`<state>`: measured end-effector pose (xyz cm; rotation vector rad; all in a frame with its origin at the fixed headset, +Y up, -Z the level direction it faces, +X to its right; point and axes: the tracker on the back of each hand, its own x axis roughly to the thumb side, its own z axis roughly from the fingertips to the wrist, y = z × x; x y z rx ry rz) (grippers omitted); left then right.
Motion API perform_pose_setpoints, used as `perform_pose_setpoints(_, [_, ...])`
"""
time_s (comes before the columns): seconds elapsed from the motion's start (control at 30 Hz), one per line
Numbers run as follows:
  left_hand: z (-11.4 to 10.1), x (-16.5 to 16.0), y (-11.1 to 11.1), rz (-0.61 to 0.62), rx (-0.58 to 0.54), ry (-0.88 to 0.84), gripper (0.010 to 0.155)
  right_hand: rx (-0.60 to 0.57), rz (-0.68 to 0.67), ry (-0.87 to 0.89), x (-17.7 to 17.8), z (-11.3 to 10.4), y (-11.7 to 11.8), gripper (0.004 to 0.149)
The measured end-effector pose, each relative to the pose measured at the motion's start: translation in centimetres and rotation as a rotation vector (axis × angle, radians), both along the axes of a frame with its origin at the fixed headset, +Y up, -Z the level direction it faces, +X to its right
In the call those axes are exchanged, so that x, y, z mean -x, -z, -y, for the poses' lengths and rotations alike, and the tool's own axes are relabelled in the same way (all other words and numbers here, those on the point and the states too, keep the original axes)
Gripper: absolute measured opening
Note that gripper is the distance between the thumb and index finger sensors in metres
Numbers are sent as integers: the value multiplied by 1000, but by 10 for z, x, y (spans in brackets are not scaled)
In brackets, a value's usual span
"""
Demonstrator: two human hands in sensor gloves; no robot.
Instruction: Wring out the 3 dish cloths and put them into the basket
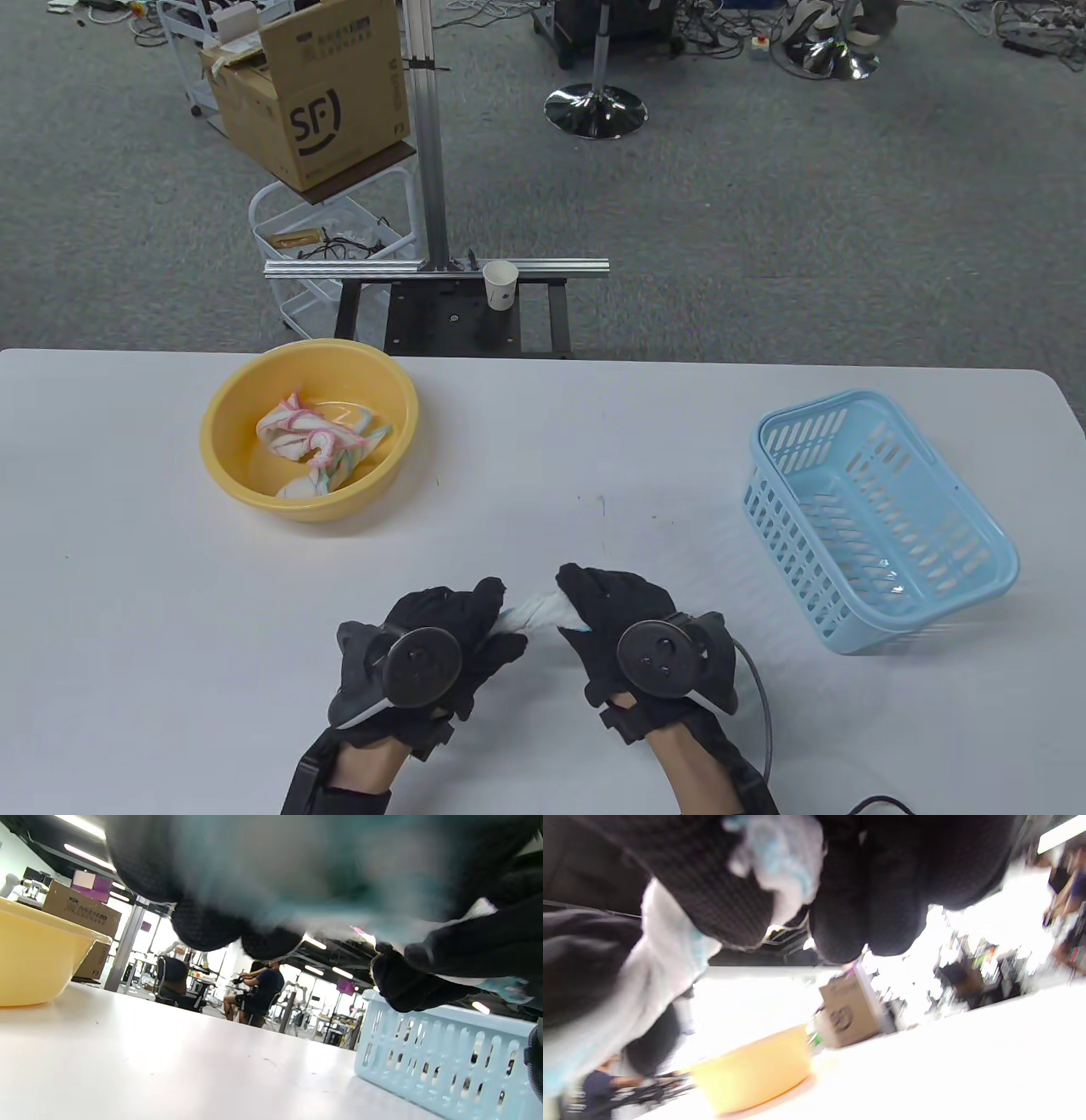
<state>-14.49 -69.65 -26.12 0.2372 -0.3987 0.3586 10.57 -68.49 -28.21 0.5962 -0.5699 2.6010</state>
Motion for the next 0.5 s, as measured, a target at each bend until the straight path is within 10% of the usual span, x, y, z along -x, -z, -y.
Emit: perform_pose_setpoints(0.5, [19,15,11,-40,104,-69,72,94,701,388,-147,-62,14,63])
